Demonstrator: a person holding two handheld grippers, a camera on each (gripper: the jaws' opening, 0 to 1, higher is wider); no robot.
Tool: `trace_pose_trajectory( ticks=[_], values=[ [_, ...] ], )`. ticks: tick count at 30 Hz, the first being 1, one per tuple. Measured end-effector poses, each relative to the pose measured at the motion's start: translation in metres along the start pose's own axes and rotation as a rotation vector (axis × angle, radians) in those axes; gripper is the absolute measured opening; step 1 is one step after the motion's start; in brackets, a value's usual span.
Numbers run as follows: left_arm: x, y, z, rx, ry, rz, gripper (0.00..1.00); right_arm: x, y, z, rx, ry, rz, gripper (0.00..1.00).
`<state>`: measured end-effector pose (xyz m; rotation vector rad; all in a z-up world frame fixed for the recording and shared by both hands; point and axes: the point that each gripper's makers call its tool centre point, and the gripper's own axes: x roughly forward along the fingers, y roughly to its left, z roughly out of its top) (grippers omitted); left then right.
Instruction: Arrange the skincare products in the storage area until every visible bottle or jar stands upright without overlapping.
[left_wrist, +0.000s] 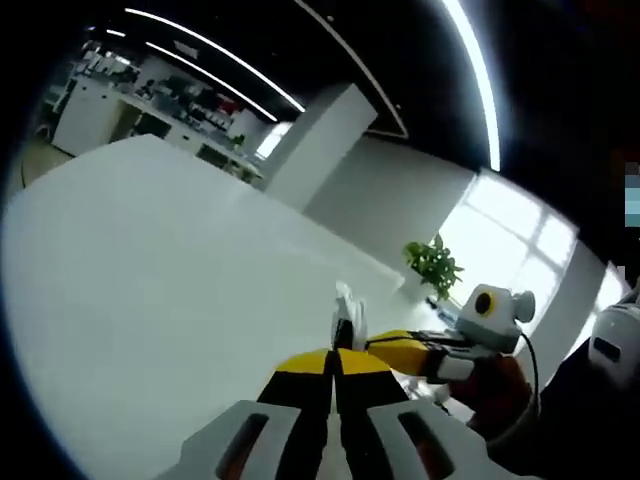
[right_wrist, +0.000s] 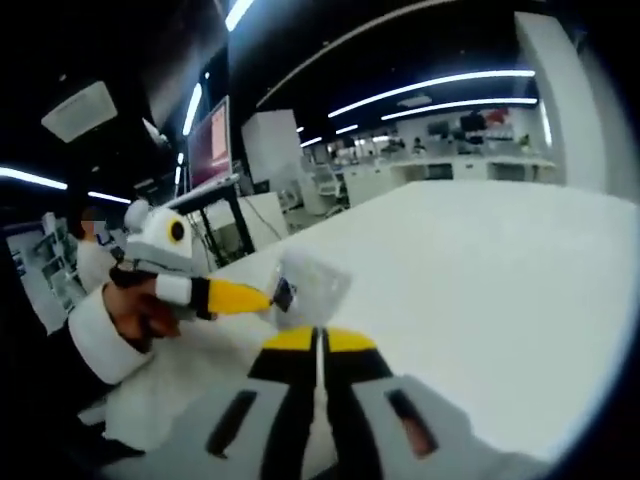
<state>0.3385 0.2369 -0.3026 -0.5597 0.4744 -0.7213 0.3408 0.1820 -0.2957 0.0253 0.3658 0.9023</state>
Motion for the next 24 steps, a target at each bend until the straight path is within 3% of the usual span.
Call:
trace_pose_trajectory(
  ticks=[6,13,24],
  values=[
    [-0.001,0.003,-0.008,0.054,0.037,0.037,0.00,-0.008,0.014,0.002,0.040,-0.038,0.037,0.00],
    [-0.001,-0.002,-0.009,0.078,0.053,0.024,0.00,-0.010,0.011,-0.009,0.023,-0.003,0.009,0.00],
    [0.000,-0.013,-0.026,0.112,0.124,0.015,0.00,-0.022,0.006,-0.025,0.013,0.043,-0.035,0.00]
  ],
)
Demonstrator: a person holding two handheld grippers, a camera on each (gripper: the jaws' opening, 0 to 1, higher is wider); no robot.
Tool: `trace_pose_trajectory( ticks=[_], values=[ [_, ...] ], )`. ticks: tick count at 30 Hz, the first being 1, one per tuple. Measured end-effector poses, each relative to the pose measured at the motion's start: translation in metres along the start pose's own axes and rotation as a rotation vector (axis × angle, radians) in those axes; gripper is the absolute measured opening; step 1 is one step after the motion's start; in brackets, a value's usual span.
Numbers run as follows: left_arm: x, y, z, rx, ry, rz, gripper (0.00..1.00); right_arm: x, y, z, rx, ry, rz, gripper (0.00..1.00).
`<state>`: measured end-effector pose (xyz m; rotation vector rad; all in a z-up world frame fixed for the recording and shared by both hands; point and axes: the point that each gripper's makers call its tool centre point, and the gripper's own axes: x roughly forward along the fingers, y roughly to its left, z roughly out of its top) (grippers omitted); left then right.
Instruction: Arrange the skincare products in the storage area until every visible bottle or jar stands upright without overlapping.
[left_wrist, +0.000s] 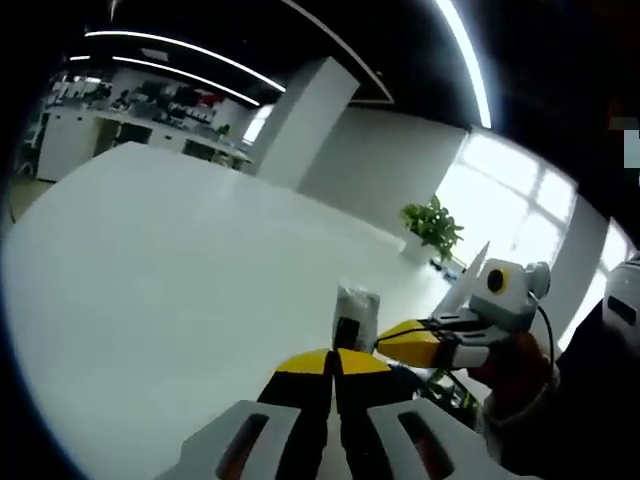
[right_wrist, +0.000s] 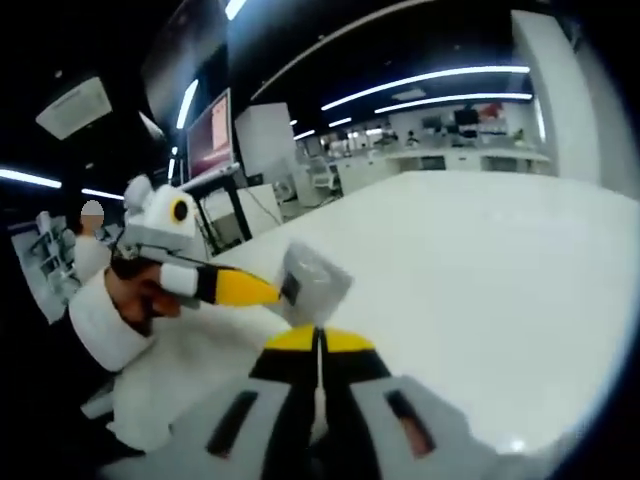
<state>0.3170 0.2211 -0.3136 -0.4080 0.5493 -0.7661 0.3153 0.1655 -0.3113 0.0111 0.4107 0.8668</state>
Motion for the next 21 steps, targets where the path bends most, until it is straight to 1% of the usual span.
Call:
trace_pose_trajectory(
  ticks=[5,11,17,21],
  values=[
    [0.000,-0.006,-0.007,-0.002,0.020,-0.010,0.00,-0.006,0.000,-0.007,-0.001,0.014,-0.016,0.00],
    [-0.001,-0.013,-0.017,-0.006,0.037,-0.016,0.00,-0.014,0.004,-0.012,-0.039,0.030,-0.036,0.00],
    [-0.005,-0.018,-0.031,-0.016,0.059,-0.011,0.00,-0.020,0.010,-0.018,-0.061,0.050,-0.038,0.00],
    [-0.006,-0.024,-0.039,-0.017,0.073,-0.011,0.00,-0.029,0.014,-0.020,-0.085,0.050,-0.047,0.00]
  ],
)
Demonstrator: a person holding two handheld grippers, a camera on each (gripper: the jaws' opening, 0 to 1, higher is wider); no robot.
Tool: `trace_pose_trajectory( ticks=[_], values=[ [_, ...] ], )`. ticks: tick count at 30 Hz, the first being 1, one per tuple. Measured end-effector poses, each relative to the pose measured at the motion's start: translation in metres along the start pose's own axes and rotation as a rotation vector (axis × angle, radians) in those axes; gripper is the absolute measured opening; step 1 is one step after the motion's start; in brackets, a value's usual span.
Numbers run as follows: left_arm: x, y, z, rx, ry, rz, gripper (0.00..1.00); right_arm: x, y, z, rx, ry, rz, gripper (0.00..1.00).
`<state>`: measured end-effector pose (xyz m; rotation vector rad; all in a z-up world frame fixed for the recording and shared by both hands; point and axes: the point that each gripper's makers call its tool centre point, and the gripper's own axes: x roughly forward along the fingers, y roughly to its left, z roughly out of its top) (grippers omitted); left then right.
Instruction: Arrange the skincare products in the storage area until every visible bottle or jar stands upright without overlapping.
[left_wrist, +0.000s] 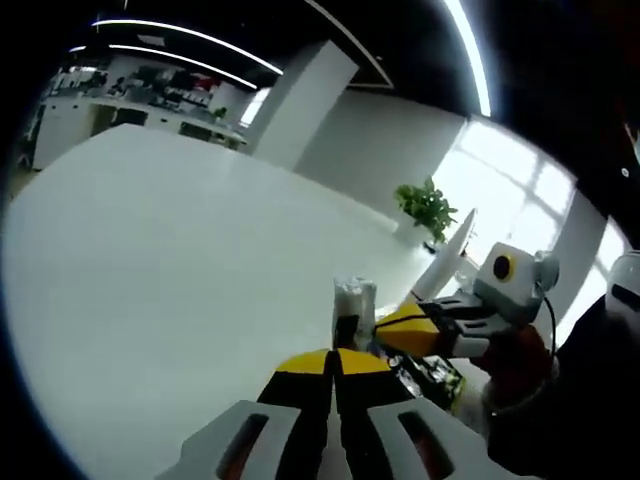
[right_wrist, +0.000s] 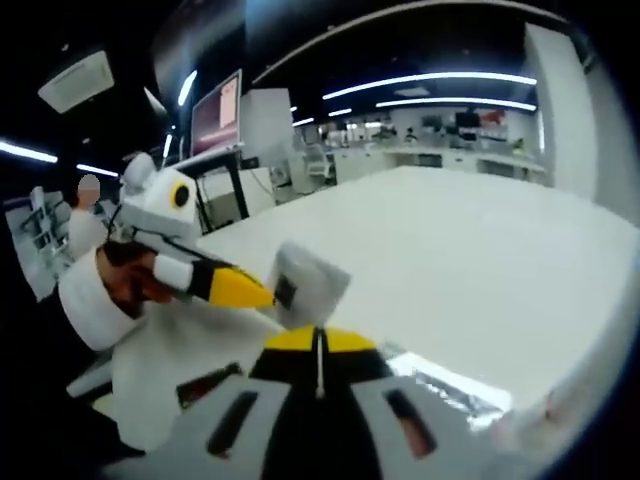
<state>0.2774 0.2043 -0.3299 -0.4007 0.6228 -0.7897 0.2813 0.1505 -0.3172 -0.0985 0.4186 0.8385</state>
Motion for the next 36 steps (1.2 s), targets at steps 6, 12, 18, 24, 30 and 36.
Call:
trace_pose_trajectory(
  ticks=[6,12,18,24,30,36],
  values=[
    [0.002,-0.008,-0.015,0.018,0.029,0.004,0.00,-0.009,0.004,-0.005,-0.019,0.000,-0.013,0.00],
    [0.002,-0.010,-0.020,0.029,0.045,0.008,0.00,-0.014,0.006,-0.011,-0.014,0.006,-0.019,0.00],
    [0.004,-0.010,-0.021,0.036,0.055,0.009,0.00,-0.016,0.007,-0.015,-0.016,0.021,-0.025,0.00],
    [0.006,-0.011,-0.026,0.044,0.087,0.012,0.00,-0.020,0.010,-0.023,-0.001,0.037,-0.022,0.00],
    [0.006,-0.013,-0.030,0.025,0.100,-0.001,0.00,-0.022,0.009,-0.024,0.007,0.036,-0.027,0.00],
    [0.008,-0.013,-0.030,0.011,0.096,-0.009,0.00,-0.019,0.006,-0.028,0.010,0.043,-0.038,0.00]
  ],
)
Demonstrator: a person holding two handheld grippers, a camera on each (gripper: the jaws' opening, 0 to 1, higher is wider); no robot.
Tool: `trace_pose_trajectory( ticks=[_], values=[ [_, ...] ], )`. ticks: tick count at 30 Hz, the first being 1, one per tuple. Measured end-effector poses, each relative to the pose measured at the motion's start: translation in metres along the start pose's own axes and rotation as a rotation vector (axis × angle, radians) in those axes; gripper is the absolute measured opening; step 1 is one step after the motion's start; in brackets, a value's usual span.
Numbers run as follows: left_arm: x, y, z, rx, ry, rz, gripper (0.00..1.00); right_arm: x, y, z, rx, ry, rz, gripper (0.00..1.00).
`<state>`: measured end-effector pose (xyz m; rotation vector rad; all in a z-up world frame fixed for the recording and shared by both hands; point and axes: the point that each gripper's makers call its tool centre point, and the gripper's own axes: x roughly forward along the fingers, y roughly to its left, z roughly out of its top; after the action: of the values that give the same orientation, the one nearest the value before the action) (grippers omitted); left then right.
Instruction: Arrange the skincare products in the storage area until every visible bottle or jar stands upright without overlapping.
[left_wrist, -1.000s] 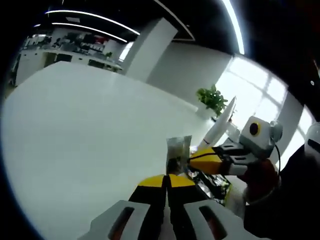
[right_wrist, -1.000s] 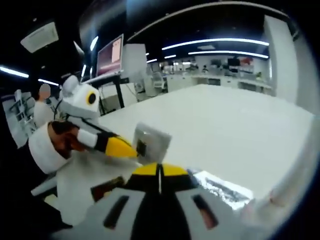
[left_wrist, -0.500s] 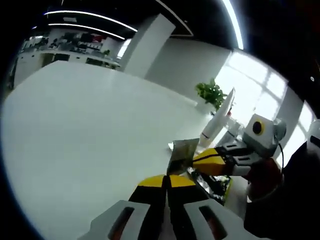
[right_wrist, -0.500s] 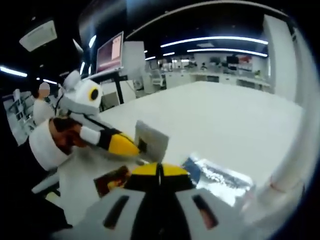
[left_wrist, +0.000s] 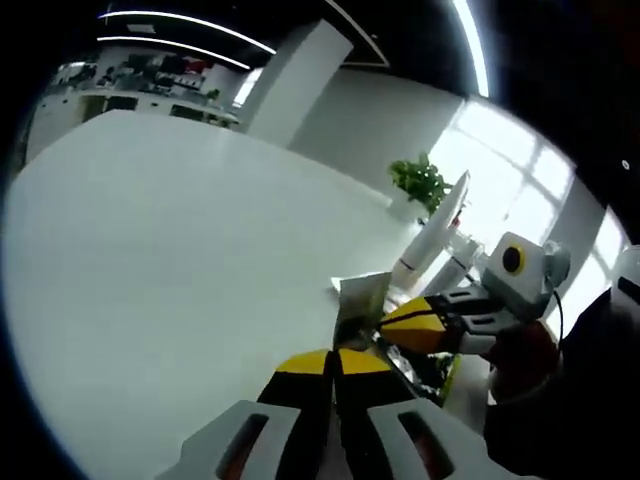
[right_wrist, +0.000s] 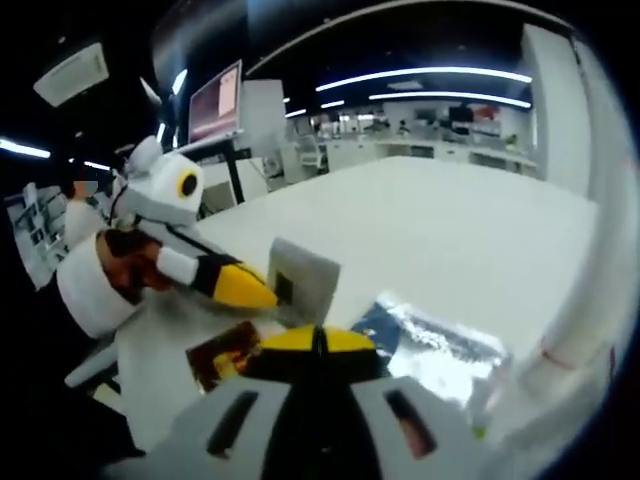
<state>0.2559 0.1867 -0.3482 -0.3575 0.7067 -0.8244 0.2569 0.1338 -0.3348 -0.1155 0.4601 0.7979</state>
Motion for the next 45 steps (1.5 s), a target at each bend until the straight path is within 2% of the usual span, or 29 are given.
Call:
trace_pose_trajectory(
  ticks=[14,21,27,32,45],
  values=[
    [0.005,0.005,0.004,-0.028,-0.005,-0.011,0.00,0.007,-0.006,-0.005,0.012,0.027,-0.004,0.00],
    [0.007,0.004,0.004,0.007,0.003,0.007,0.00,0.008,-0.006,-0.006,-0.010,0.042,-0.011,0.01],
    [0.007,0.002,0.002,0.040,-0.007,0.029,0.00,0.008,-0.004,-0.007,-0.096,0.078,-0.026,0.01],
    [0.008,0.004,0.003,0.051,-0.014,0.045,0.00,0.008,-0.005,-0.008,-0.097,0.082,-0.025,0.01],
    [0.003,0.000,-0.004,0.063,0.032,0.055,0.00,0.002,0.002,-0.011,-0.116,0.093,-0.003,0.02]
  ],
)
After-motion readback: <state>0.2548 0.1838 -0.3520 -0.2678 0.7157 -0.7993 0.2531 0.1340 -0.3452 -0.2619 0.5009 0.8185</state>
